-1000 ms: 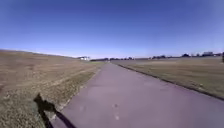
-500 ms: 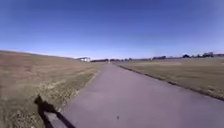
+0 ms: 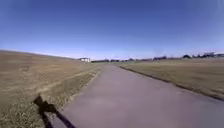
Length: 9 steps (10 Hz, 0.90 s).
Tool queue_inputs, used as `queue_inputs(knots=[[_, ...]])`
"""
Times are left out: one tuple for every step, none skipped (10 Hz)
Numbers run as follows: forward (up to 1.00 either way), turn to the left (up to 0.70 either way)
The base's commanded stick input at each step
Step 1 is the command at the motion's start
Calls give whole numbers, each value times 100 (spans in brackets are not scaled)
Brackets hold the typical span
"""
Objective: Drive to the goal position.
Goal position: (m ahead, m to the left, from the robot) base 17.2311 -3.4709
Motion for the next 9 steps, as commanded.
queue_inputs(knots=[[70,0],[70,0],[70,0],[70,0],[70,0],[70,0],[70,0],[70,0],[70,0]])
